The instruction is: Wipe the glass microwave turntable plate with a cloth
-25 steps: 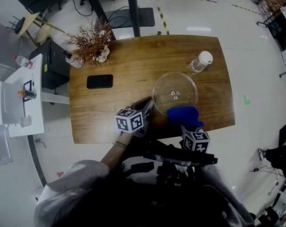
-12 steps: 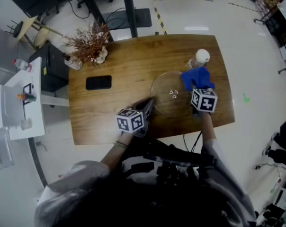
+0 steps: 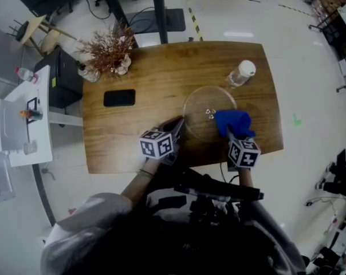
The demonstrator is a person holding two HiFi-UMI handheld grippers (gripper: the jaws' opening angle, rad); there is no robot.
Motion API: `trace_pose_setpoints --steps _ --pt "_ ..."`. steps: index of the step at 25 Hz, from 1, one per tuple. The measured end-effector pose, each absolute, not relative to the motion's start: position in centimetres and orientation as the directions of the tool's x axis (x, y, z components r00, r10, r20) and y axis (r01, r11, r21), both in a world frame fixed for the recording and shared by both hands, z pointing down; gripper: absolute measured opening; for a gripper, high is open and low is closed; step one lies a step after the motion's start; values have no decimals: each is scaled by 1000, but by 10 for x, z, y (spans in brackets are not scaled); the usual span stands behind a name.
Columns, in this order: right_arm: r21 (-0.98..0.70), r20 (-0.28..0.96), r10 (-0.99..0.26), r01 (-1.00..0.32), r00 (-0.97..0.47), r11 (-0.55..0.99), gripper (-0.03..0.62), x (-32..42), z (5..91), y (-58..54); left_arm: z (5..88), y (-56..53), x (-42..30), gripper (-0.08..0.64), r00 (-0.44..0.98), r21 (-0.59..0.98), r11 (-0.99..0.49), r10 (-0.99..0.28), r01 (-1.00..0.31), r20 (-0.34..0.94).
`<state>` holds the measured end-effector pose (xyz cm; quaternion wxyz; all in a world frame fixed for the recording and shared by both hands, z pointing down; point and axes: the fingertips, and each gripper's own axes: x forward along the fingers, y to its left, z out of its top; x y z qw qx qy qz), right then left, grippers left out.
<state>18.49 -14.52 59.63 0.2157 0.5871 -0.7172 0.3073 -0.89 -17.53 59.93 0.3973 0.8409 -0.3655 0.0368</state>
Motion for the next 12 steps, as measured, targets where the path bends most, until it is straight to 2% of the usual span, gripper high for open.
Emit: trace_pose_setpoints --steps 7,12 --pt "-271 693 -670 -958 -265 100 86 165 603 -68 603 -172 -4 3 739 641 -423 -567 -640 364" --pt "-242 692 -663 -957 -286 160 86 162 591 -75 602 -171 -1 3 744 645 -425 -561 -635 363"
